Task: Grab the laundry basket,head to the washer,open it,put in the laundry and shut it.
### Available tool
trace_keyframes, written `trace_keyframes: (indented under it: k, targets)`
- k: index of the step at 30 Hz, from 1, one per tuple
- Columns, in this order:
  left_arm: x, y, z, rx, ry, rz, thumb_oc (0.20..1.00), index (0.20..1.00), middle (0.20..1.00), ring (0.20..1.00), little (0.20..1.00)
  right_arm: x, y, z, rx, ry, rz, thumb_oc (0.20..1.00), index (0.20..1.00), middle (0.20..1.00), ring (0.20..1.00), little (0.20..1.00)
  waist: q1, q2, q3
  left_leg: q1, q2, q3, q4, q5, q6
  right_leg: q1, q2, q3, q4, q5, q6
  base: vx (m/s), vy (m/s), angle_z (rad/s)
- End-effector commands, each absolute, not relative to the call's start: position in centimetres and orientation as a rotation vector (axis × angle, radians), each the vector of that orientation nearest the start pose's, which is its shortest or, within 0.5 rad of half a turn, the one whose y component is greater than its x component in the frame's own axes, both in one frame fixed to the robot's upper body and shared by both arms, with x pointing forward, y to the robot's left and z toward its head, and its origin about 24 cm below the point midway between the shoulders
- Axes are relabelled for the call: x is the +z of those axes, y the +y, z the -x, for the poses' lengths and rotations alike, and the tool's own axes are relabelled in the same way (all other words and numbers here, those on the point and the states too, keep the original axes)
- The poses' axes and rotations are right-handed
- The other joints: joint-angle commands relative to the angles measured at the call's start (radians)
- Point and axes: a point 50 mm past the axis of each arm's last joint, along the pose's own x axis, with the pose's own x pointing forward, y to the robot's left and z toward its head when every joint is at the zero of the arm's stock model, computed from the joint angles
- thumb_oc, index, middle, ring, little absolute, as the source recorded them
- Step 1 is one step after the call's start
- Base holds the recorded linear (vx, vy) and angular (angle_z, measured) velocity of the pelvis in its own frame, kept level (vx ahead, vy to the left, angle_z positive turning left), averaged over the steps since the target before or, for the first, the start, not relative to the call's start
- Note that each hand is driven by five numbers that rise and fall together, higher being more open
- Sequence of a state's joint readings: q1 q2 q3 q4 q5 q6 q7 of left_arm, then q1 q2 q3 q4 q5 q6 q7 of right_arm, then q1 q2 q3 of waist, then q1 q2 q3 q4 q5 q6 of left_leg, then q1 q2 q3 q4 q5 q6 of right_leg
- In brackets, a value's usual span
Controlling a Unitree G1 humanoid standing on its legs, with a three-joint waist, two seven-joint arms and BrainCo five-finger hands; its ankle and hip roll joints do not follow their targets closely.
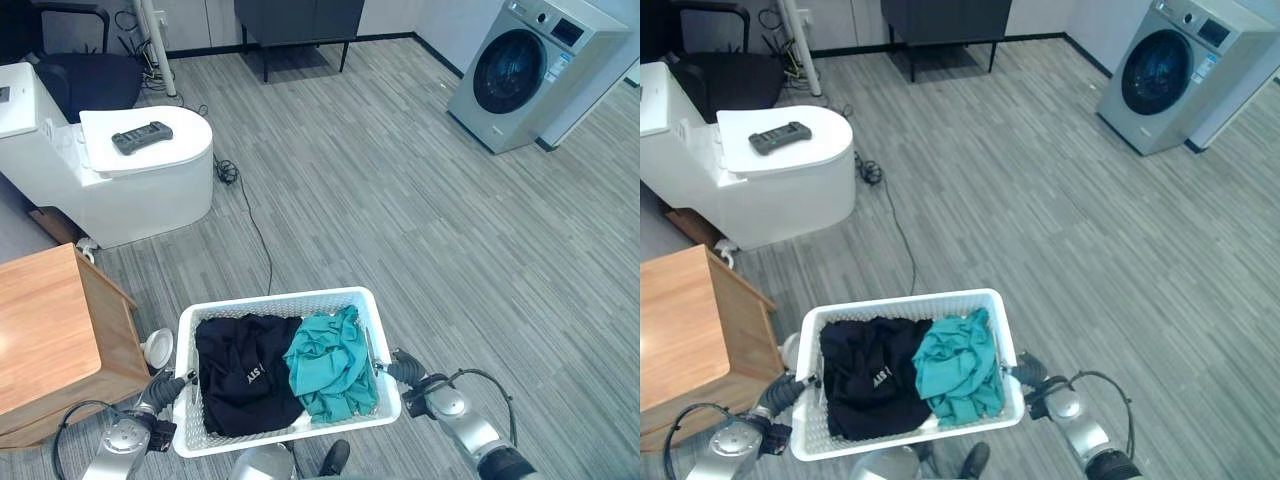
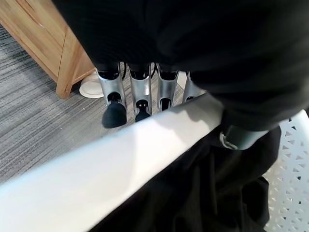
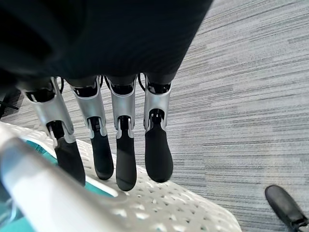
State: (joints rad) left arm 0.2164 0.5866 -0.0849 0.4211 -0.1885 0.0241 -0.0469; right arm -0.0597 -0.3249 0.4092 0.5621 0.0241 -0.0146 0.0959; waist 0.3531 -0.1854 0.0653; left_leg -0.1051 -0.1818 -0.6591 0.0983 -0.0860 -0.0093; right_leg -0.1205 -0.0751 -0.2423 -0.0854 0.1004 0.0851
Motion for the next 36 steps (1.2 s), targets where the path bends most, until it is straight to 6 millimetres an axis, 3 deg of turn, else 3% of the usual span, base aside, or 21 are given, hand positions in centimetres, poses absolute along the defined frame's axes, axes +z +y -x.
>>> trace_keyframes:
  k: [1,13,16,18,19,21,23,24,25,26,27,29,30,33,35,36]
  targets:
    - [-1.0,30.7,-19.4,0.098,0.413,-0.366,0.2,0.2,0.2,0.2,0.2,-5.5,-15.9,-23.0,0.46,0.438,0.357,0.2,0.2,0.2,0.2,0.2,0.019,0.017,-0.016,0.029,-0.025,-0.042,-0.074,0.144,0.029,0.052,0.027,-0.034,0.001,-0.041,0.04,-0.05,0.0,0.05]
    - [-1.9,30.4,-19.0,0.12,0.433,-0.328,0.2,0.2,0.2,0.2,0.2,-6.2,-16.9,-22.9,0.424,0.485,0.347,0.2,0.2,0.2,0.2,0.2,0.024,0.038,-0.017,0.031,-0.015,-0.055,-0.105,0.153,0.02,0.047,0.021,-0.06,0.034,-0.062,0.031,-0.02,-0.008,0.04]
    - [-1.7,30.6,-19.3,0.155,0.42,-0.289,0.2,0.2,0.2,0.2,0.2,-6.6,-17.4,-23.0,0.381,0.52,0.268,0.2,0.2,0.2,0.2,0.2,0.028,0.064,-0.007,0.037,0.008,-0.063,-0.118,0.167,0.012,0.017,0.021,-0.077,0.114,-0.09,0.026,0.06,-0.077,-0.01]
    - [-1.6,30.3,-19.6,0.165,0.398,-0.235,0.2,0.2,0.2,0.2,0.2,-6.9,-17.9,-22.8,0.312,0.541,0.1,0.2,0.2,0.2,0.2,0.2,0.018,0.064,-0.007,0.056,0.032,-0.064,-0.123,0.155,0.0,0.037,0.043,-0.077,0.1,-0.137,0.008,0.18,-0.114,0.07]
    - [-1.6,30.2,-19.6,0.162,0.398,-0.235,0.2,0.2,0.2,0.2,0.2,-6.9,-17.9,-22.8,0.308,0.541,0.097,0.2,0.2,0.2,0.2,0.2,0.02,0.068,-0.001,0.046,0.019,-0.076,-0.115,0.175,-0.007,0.029,0.034,-0.085,0.102,-0.115,0.009,0.1,-0.077,0.11]
    - [-1.8,29.9,-20.0,0.174,0.395,-0.163,0.2,0.2,0.2,0.2,0.2,-6.7,-18.7,-22.9,0.243,0.528,-0.007,0.2,0.2,0.2,0.2,0.2,0.002,0.066,-0.005,0.058,0.046,-0.066,-0.113,0.147,-0.023,0.049,0.049,-0.097,0.091,-0.152,-0.001,0.16,-0.129,0.12]
    - [-1.2,29.6,-21.2,0.169,0.362,-0.122,0.2,0.2,0.2,0.2,0.2,-5.7,-20.2,-23.6,0.188,0.489,-0.02,0.2,0.2,0.2,0.2,0.2,-0.007,0.072,0.024,-0.009,0.023,-0.005,0.074,0.177,-0.054,0.077,0.044,-0.104,0.064,-0.132,-0.004,0.09,0.014,0.37]
    - [-0.6,29.1,-22.2,0.156,0.329,-0.106,0.2,0.2,0.2,0.2,0.2,-4.5,-21.3,-24.3,0.172,0.448,0.012,0.2,0.2,0.2,0.2,0.2,-0.009,0.085,0.057,-0.096,-0.008,0.097,0.242,0.235,-0.072,0.117,0.046,-0.108,0.029,-0.129,-0.004,0.06,0.025,0.25]
    - [-0.6,29.1,-22.3,0.156,0.328,-0.106,0.2,0.2,0.2,0.2,0.2,-4.5,-21.3,-24.3,0.171,0.447,0.012,0.2,0.2,0.2,0.2,0.2,-0.007,0.087,0.057,-0.1,-0.009,0.1,0.25,0.232,-0.07,0.117,0.047,-0.107,0.027,-0.128,-0.003,0.03,0.006,0.07]
    - [-0.1,28.8,-22.8,0.155,0.305,-0.105,0.2,0.2,0.2,0.2,0.2,-3.9,-22.0,-24.7,0.16,0.424,0.049,0.2,0.2,0.2,0.2,0.2,-0.013,0.092,0.067,-0.156,0.003,0.193,0.292,0.259,-0.073,0.132,0.051,-0.116,0.012,-0.13,-0.007,0.04,-0.053,0.0]
    - [0.3,28.7,-23.3,0.148,0.288,-0.109,0.2,0.2,0.2,0.2,0.2,-3.4,-22.4,-25.2,0.15,0.41,0.065,0.2,0.2,0.2,0.2,0.2,-0.021,0.096,0.068,-0.208,0.037,0.301,0.246,0.264,-0.064,0.15,0.06,-0.127,0.001,-0.144,-0.013,0.09,-0.098,0.06]
    - [0.3,28.4,-23.8,0.145,0.28,-0.1,0.2,0.2,0.2,0.2,0.2,-3.2,-22.1,-25.5,0.151,0.397,0.069,0.2,0.2,0.2,0.2,0.2,-0.003,0.094,0.066,-0.296,0.049,0.441,0.131,0.224,-0.027,0.178,0.061,-0.15,-0.002,-0.17,-0.015,0.21,-0.105,0.34]
    - [0.2,28.7,-23.6,0.164,0.28,-0.095,0.2,0.2,0.2,0.2,0.2,-3.3,-21.1,-25.3,0.185,0.393,0.063,0.2,0.2,0.2,0.2,0.2,0.025,0.101,0.053,-0.341,0.058,0.481,-0.01,0.284,-0.015,0.195,0.088,-0.147,-0.002,-0.187,-0.012,0.33,-0.105,0.44]
    - [0.1,29.2,-23.1,0.175,0.287,-0.115,0.2,0.2,0.2,0.2,0.2,-3.6,-19.8,-25.0,0.241,0.389,0.062,0.2,0.2,0.2,0.2,0.2,0.062,0.093,0.056,-0.366,0.075,0.512,-0.156,0.344,-0.05,0.247,0.101,-0.111,-0.002,-0.221,-0.02,0.2,-0.016,0.17]
    - [0.0,29.5,-22.8,0.184,0.296,-0.124,0.2,0.2,0.2,0.2,0.2,-3.5,-19.3,-25.1,0.264,0.382,0.064,0.2,0.2,0.2,0.2,0.2,0.069,0.093,0.062,-0.367,0.082,0.506,-0.16,0.351,-0.058,0.268,0.104,-0.1,-0.002,-0.231,-0.024,0.18,0.02,-0.32]
    - [-0.4,30.2,-22.0,0.207,0.322,-0.129,0.2,0.2,0.2,0.2,0.2,-3.6,-18.3,-25.2,0.302,0.382,0.066,0.2,0.2,0.2,0.2,0.2,0.075,0.09,0.056,-0.339,0.082,0.453,-0.164,0.344,-0.043,0.294,0.109,-0.069,0.006,-0.249,-0.025,0.21,0.079,-0.69]
